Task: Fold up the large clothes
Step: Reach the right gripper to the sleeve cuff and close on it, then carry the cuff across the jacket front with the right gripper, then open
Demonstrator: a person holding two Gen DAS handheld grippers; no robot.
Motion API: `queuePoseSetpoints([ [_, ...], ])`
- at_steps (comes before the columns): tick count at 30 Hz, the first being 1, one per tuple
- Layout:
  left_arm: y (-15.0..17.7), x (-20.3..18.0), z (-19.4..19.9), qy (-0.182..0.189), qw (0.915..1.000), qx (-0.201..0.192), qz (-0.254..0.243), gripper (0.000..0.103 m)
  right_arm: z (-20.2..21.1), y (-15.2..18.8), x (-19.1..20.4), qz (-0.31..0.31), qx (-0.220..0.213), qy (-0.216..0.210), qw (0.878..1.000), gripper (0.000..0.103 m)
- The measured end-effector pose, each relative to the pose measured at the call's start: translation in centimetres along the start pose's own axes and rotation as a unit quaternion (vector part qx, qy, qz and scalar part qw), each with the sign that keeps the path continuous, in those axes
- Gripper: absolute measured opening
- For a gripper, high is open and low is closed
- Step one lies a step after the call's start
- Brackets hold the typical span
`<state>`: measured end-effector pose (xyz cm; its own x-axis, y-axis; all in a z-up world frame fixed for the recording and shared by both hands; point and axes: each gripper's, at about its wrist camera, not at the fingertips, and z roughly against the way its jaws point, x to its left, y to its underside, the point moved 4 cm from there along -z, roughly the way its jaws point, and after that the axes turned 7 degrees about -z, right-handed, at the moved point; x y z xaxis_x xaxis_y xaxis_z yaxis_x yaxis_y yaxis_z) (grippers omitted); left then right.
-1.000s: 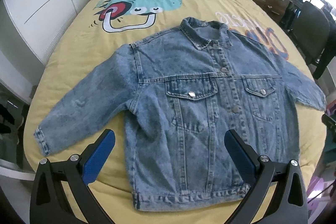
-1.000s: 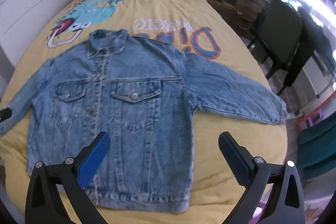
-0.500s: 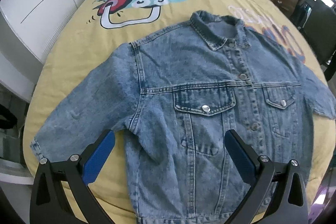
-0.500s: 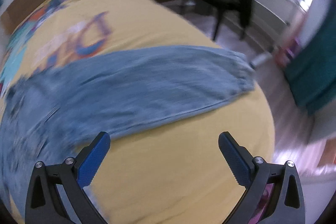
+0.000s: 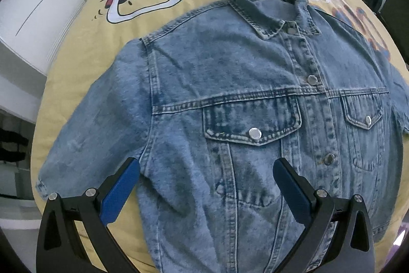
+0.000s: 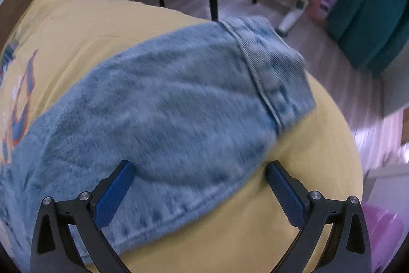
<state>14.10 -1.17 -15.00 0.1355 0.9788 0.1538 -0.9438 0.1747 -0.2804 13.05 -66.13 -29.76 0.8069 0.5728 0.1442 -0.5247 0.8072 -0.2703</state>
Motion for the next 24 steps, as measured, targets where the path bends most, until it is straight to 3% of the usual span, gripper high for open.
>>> queuePoseSetpoints([
  [5,-0.1,-0.2,-0.4,0.017,0.9998,0.001,0.011,0.102,-0.4,-0.5,0.1,-0.015,0.007,-0.013,1.0,0.102],
  [7,0.0,-0.2,-0.5,0.016,0.9998,0.003,0.007,0.102,-0.1,-0.3,0.4,-0.01,0.004,-0.019,1.0,0.094],
  [9,0.1,-0.3,-0.3,0.023,0.9997,0.001,-0.001,0.102,0.7,0.2,0.8,-0.003,0.005,-0.013,1.0,0.067],
  [10,0.1,-0.3,-0.2,0.025,0.9997,-0.003,-0.002,0.102,0.8,0.0,1.0,0.0,0.007,-0.012,1.0,0.058],
  [12,0.1,-0.2,0.0,0.025,0.9996,-0.009,-0.003,0.102,1.1,-0.4,1.8,0.012,0.018,-0.025,0.999,0.017],
  [13,0.1,-0.1,0.1,0.027,0.9996,-0.01,-0.003,0.102,1.1,-0.5,2.1,0.016,0.023,-0.03,0.999,0.012],
  [17,0.1,0.1,0.5,0.058,0.9981,-0.019,0.003,0.102,3.1,0.0,4.5,0.057,0.003,-0.027,0.998,0.01],
  [24,-0.5,1.0,1.0,0.092,0.9951,-0.034,0.009,0.102,9.9,3.3,9.9,0.109,-0.028,-0.103,0.988,0.009],
])
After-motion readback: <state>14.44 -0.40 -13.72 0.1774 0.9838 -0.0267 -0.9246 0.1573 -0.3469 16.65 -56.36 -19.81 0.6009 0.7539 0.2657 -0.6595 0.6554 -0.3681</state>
